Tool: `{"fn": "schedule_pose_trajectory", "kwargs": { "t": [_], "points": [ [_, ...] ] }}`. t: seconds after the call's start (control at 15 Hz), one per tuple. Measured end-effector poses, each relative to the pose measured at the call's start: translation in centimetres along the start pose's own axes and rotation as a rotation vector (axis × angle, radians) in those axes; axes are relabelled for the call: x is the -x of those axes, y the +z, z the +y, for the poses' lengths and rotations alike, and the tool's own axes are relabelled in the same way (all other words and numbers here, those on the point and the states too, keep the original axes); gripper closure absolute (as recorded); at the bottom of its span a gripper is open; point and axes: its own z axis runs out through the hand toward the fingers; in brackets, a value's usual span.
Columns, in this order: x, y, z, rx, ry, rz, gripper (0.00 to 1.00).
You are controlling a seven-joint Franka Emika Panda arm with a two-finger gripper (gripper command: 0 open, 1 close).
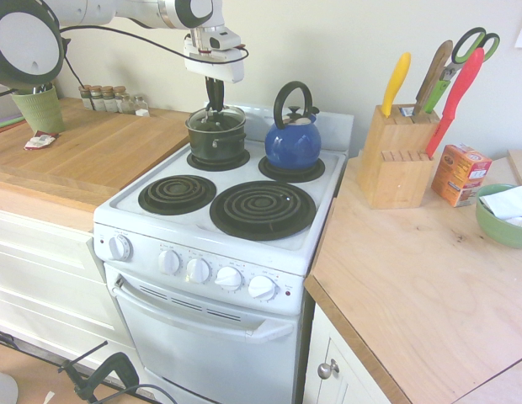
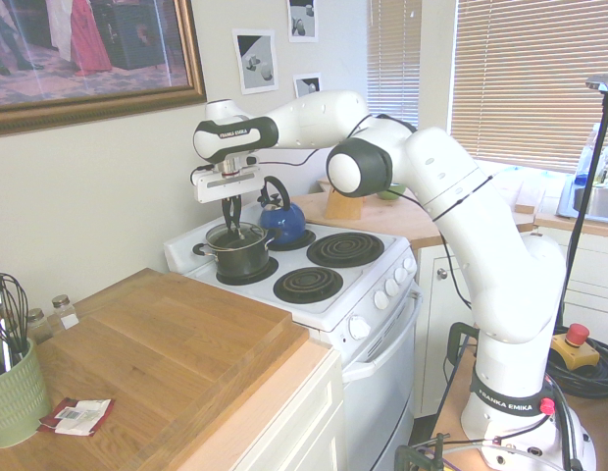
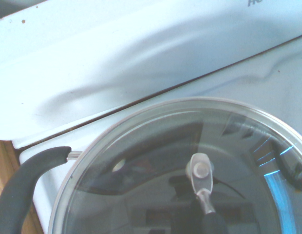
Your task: Cover the lid of the pot
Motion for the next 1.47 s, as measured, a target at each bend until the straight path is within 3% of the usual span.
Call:
{"fn": "schedule_pose_trajectory", "kwargs": {
  "t": [0.87, 1.47],
  "points": [
    [1.9, -3.6, -0.2, 0.017, 0.006, 0.043, 1.0],
    [2.0, -2.4, -0.4, 0.033, 0.004, 0.038, 1.0]
  ]
}}
